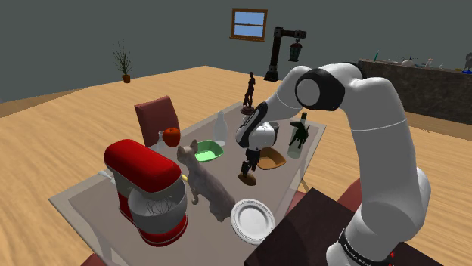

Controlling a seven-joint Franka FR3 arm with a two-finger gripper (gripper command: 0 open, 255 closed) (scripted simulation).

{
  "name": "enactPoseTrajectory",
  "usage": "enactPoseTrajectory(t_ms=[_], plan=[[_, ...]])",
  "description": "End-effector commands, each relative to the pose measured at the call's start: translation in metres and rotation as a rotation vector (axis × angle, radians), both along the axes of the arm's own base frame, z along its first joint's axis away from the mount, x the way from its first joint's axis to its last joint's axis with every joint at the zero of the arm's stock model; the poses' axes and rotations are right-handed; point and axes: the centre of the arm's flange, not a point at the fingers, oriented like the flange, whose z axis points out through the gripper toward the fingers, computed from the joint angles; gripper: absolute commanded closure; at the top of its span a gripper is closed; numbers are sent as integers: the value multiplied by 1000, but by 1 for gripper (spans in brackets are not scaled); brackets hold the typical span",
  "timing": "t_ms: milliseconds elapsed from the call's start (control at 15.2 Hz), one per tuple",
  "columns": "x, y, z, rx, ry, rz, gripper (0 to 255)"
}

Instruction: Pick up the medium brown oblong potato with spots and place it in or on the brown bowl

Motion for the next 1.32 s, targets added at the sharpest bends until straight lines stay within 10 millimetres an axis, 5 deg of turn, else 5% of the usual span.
enactPoseTrajectory(t_ms=[0, 264, 726, 792, 1254], plan=[[0, 0, -12, 0, 0, 0, 0], [-1, 3, -31, 0, 0, 0, 0], [-1, 3, -31, 0, 0, 0, 0], [-1, 3, -31, 0, 0, 0, 255], [-1, 3, -31, 0, 0, 0, 255]])
